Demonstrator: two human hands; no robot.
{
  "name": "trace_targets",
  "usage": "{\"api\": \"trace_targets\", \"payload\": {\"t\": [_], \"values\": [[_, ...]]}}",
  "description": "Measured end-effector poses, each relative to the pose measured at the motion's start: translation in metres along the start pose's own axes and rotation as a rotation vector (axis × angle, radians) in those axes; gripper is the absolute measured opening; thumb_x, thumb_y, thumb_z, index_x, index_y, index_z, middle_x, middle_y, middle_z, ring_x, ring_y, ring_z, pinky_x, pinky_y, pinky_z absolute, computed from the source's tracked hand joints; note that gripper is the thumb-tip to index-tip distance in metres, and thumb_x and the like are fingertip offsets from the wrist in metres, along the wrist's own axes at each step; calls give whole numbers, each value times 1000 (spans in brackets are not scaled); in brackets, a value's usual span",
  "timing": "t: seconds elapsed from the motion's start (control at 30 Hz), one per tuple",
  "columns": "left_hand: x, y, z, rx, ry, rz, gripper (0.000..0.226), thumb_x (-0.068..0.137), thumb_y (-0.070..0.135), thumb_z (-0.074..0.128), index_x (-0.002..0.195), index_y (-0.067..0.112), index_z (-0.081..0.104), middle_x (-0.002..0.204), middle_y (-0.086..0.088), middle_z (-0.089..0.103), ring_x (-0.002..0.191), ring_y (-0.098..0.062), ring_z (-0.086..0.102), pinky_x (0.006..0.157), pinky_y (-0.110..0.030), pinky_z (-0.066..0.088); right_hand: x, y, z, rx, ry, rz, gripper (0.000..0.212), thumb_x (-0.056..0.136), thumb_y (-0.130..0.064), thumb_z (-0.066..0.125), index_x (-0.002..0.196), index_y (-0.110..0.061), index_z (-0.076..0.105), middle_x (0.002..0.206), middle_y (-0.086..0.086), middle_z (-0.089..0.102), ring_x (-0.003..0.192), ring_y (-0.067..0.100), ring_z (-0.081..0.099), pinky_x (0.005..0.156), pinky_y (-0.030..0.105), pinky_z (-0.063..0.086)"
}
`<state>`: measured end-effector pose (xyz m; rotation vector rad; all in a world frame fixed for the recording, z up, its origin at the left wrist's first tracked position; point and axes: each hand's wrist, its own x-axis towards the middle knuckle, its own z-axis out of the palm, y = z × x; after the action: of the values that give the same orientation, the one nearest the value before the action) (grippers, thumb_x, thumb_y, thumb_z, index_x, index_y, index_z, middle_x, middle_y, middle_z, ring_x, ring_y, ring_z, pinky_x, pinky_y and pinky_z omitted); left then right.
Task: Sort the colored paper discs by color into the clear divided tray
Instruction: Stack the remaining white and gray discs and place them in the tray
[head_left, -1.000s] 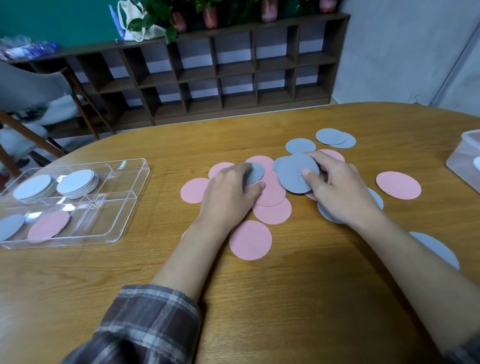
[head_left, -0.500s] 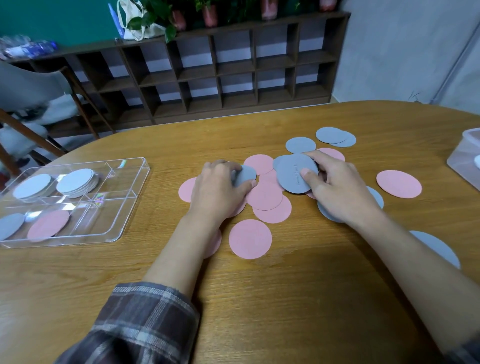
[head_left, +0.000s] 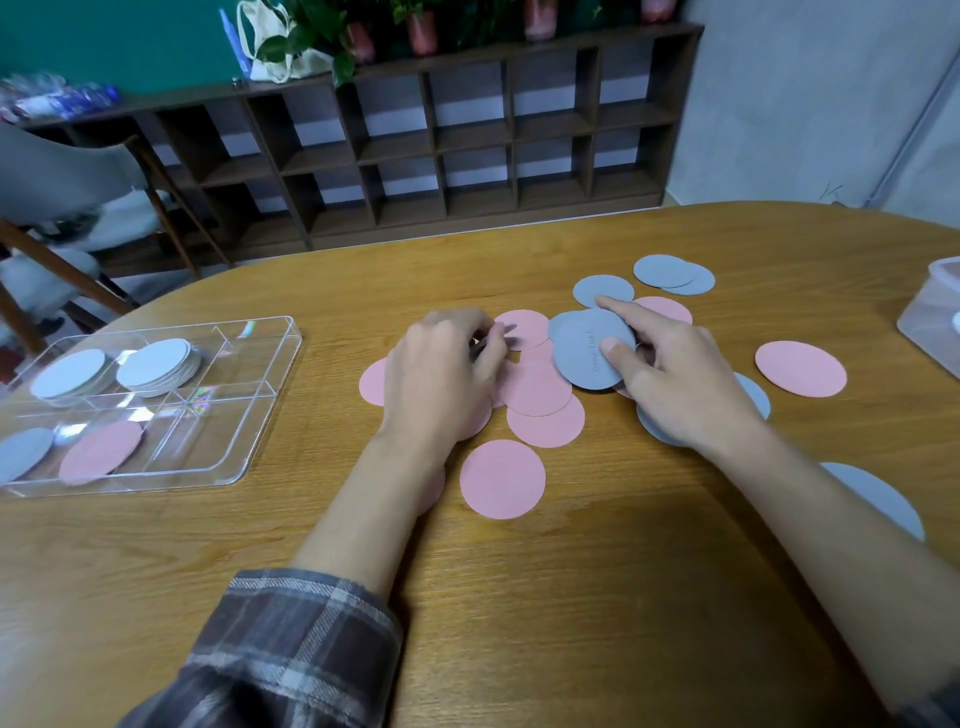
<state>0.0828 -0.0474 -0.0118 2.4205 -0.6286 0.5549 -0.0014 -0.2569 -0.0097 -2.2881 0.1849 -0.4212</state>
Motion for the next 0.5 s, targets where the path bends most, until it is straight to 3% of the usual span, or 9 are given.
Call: {"api": "trace_targets", "payload": {"t": [0.07,0.17,0.27,0.37,0.5], "values": [[-1,4,-1,-65,58,54,38,97,42,51,83,16,74,79,5,74,76,-21,63,67,-40,52,0,0,0,10,5,-5,47,103,-27,54,149,-36,50,91,6,67,82,21,65,83,47,59],[-4,13,-3,-244,133,57,22,96,25,64,82,13,76,76,7,74,68,-14,64,67,-34,52,-1,-2,0,-7,5,-21,45,103,-26,55,147,-33,53,86,12,70,76,23,66,81,40,56],[-9,26,-5,-371,112,49,16,96,18,71,84,13,78,77,14,74,70,-8,68,66,-20,51,-2,-3,0,7,10,-20,43,101,-24,56,144,-31,58,74,13,70,67,22,66,77,38,56],[-16,37,-1,-393,81,144,11,96,18,74,87,14,79,81,12,76,71,-5,67,69,-15,50,-1,-3,2,88,-5,17,40,102,-22,56,140,-33,61,65,6,70,53,16,66,67,26,55],[-20,38,13,-335,-49,298,11,94,23,72,99,15,80,95,6,77,89,-10,70,80,-35,55,2,-2,3,223,-50,62,37,107,-19,46,137,-33,62,68,11,71,56,21,69,68,27,56]]}}
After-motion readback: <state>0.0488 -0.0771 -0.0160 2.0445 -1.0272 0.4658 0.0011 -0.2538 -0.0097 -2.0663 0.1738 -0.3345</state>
